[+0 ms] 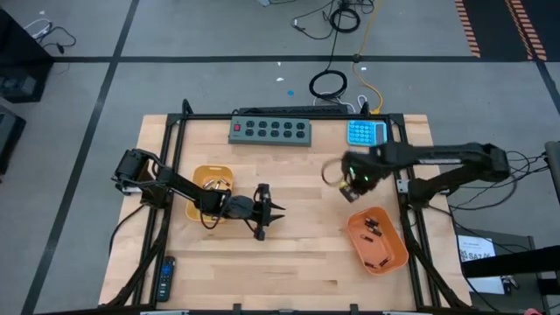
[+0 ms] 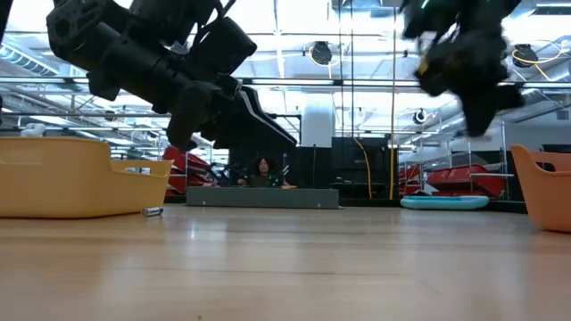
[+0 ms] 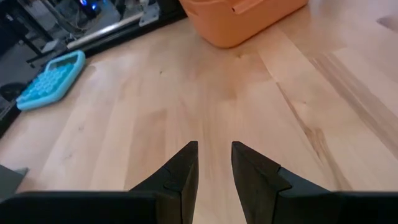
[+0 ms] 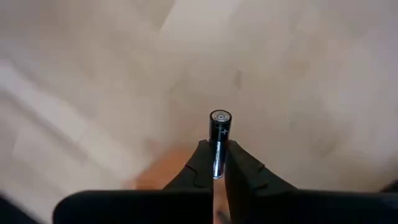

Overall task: Sort batteries
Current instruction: Put the silver battery into the yellow bin

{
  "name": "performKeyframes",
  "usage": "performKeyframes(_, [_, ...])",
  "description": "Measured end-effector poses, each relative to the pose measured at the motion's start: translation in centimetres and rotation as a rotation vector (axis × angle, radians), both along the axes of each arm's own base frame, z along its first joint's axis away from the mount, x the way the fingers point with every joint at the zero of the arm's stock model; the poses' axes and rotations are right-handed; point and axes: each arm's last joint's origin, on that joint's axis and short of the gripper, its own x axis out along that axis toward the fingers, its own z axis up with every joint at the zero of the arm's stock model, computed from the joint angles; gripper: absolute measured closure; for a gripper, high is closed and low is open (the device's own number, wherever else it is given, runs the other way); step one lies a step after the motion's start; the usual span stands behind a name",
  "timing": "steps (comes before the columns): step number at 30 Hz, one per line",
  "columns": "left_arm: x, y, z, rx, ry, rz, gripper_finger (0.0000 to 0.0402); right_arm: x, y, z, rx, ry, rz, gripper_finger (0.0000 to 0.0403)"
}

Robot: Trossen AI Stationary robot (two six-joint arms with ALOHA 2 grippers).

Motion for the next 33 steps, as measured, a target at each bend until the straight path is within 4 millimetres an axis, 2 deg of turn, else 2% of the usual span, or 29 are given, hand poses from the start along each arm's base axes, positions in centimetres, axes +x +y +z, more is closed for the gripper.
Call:
performKeyframes(4, [-0.1,0.0,-0.2,-0.017,0.019,0.013,0.0294,-1.5,4.3,0.2,0.038,0.002,0.005,0.0402])
performKeyframes(8, [-0.1,0.0,-0.2,-0.072,0.018,0.039,0.0294,-2.8,8.1,-1.1,0.072,0.049,0.025,0.0403])
performKeyframes(11, [-0.2,0.1,-0.3,-0.143,0.03,0.076,0.0294,-3.4,9.9,-2.3,0.089,0.052,0.05,0.0401])
performKeyframes(15, [-0.5,0.4,-0.5,-0.196,0.098,0.147,0.0294,-4.5,10.4,-4.7,0.015,0.113,0.049,0.0378])
performKeyframes(20, [-1.4,1.7,1.4,-0.228,0.158,0.278,0.0294,-5.2,10.3,-6.7,-0.004,0.129,0.082,0.0322])
performKeyframes(23, [-1.9,2.4,3.0,-0.243,0.136,0.301,0.0294,-5.1,10.2,-7.0,-0.034,0.099,0.114,0.0304])
performKeyframes(27, [-2.6,2.6,4.9,-0.259,0.091,0.299,0.0294,-5.2,10.3,-7.0,0.007,0.128,0.122,0.0306])
performKeyframes(33, [-3.1,2.7,5.6,-0.284,0.09,0.306,0.0294,-5.2,10.5,-5.8,0.018,0.176,0.056,0.0299])
